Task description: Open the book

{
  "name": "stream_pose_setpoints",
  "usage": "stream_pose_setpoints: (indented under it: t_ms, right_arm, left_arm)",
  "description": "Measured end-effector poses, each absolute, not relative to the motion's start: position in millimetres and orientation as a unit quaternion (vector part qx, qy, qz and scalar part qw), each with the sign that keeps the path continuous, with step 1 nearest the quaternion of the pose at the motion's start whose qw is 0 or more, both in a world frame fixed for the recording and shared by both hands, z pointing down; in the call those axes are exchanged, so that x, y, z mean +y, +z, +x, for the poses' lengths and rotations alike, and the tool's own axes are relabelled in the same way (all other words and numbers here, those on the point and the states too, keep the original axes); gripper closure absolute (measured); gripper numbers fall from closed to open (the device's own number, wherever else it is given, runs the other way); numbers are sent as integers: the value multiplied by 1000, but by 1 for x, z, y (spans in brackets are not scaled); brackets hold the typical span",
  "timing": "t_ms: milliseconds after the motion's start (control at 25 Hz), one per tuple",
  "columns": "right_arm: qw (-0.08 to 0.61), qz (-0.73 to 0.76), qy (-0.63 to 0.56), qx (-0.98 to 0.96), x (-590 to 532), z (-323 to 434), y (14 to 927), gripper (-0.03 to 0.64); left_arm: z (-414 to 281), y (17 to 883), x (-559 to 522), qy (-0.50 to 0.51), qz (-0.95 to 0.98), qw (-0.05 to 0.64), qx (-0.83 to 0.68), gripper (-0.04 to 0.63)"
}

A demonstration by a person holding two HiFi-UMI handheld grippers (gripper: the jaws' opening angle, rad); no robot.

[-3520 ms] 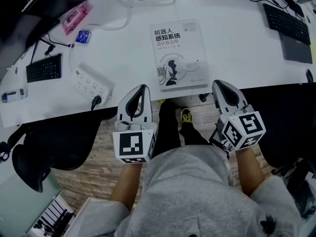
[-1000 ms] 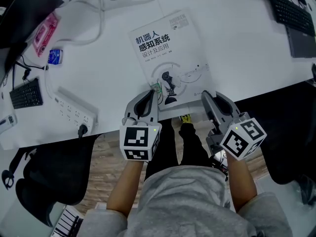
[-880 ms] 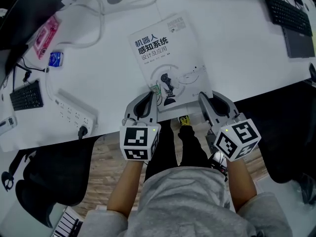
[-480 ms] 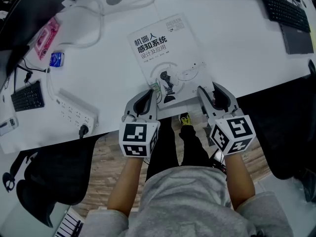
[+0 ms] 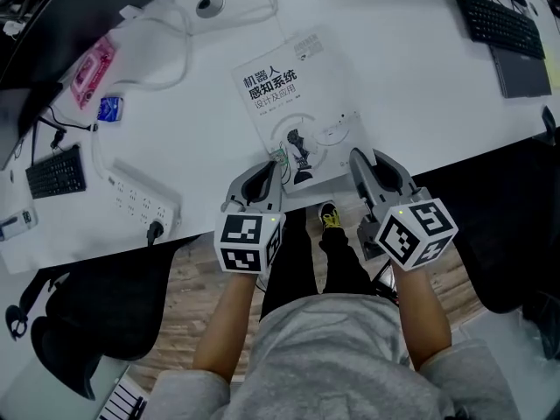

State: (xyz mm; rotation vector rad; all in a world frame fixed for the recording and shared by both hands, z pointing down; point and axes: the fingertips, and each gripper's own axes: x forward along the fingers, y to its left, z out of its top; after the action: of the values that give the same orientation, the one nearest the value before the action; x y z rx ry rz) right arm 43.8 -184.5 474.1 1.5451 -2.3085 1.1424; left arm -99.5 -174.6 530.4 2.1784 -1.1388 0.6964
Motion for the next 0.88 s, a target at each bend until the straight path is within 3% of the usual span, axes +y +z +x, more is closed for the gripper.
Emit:
stream_pose_setpoints:
  t_ms: [480,880]
  right_arm:
    - [168,490,201,-831,-182,5,419,566]
    - [245,501,151,-816,-184,13,432,559]
  left_arm:
    - [-123,477,-161,221,799,272,-488,584]
    - [-125,469,-147,218,794,269,-499,584]
